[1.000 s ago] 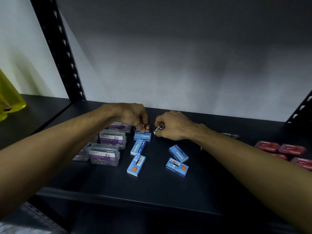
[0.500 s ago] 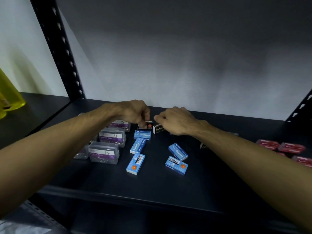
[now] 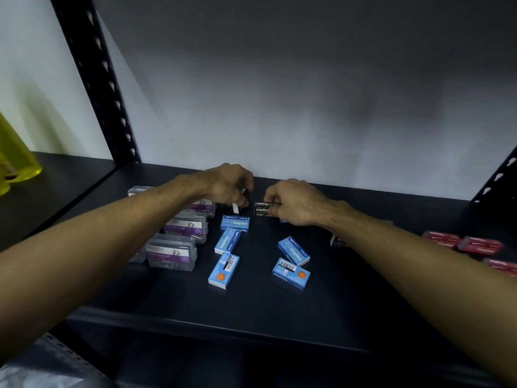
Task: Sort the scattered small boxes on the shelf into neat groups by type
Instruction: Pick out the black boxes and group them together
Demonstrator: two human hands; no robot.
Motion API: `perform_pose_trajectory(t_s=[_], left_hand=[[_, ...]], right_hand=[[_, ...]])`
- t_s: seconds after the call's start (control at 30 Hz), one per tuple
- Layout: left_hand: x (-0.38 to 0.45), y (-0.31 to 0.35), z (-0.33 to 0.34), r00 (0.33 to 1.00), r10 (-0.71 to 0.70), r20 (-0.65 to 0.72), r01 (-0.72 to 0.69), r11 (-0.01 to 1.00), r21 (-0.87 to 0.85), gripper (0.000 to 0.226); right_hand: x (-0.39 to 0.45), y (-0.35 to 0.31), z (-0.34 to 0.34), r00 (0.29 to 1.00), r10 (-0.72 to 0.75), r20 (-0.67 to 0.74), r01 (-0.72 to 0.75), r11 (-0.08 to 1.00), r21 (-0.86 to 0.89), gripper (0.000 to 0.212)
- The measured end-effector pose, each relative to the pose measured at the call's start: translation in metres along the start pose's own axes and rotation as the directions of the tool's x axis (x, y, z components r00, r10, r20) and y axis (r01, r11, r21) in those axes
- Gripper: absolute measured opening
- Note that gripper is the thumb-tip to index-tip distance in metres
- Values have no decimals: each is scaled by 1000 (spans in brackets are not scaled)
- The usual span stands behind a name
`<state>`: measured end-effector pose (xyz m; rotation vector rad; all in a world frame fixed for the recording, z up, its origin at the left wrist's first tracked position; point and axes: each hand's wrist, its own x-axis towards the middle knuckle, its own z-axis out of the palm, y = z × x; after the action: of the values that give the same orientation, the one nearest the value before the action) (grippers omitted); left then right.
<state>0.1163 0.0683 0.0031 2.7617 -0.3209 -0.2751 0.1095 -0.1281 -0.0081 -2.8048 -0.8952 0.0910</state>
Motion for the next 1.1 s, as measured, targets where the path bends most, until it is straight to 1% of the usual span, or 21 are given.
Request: perform_pose_trajectory(t_s=[0.13,0.17,0.2,0.27,0.33,0.4,0.47,0.53,0.7,0.8,0.97,1.1], left_hand=[[-2,2,-6,1000,16,4,-15,999,-47,13],[-2,1,-8,1000,23,-7,-24,998,-51,11],[-3,-1,-12,999,34,-24,-35,998,-45,15],[-6,-1,-19,997,71,-38,-71,997,5,33],[-9,-3,-22,995,95,13,-96,995,40,47],[-10,-7,-19,993,90,76,-93,994,49,54],[-7,-9,-14,989,85,117,-93,994,62,52],[-4,-8,-8,989,89,122,-99,992,80,46],[2,-6,-2,989,123,77,-128,990,63,19],[3,-5,-4,995,86,44,-90,991,95,11],[4,-8,-5,997,56,56,-62,992,113,21],[3,-12,-10,996,42,77,-47,997,55,25]], right_hand=[[0,0,0,1000,7,0,-7,1000,5,20],[0,0,0,1000,9,2,-9,1000,8,20],[0,1,0,1000,10,4,-10,1000,10,20],[0,1,0,1000,13,10,-13,1000,14,21],[0,3,0,1000,20,12,-20,1000,13,23],[0,4,0,1000,28,11,-28,1000,6,27],[1,4,1,999,37,14,-37,999,8,29],[2,3,2,999,48,19,-48,999,14,28],[3,4,2,998,67,9,-67,997,37,19],[3,5,0,997,83,4,-83,995,54,16],[4,6,2,997,76,17,-76,995,56,12],[2,7,1,997,75,8,-75,993,91,10]])
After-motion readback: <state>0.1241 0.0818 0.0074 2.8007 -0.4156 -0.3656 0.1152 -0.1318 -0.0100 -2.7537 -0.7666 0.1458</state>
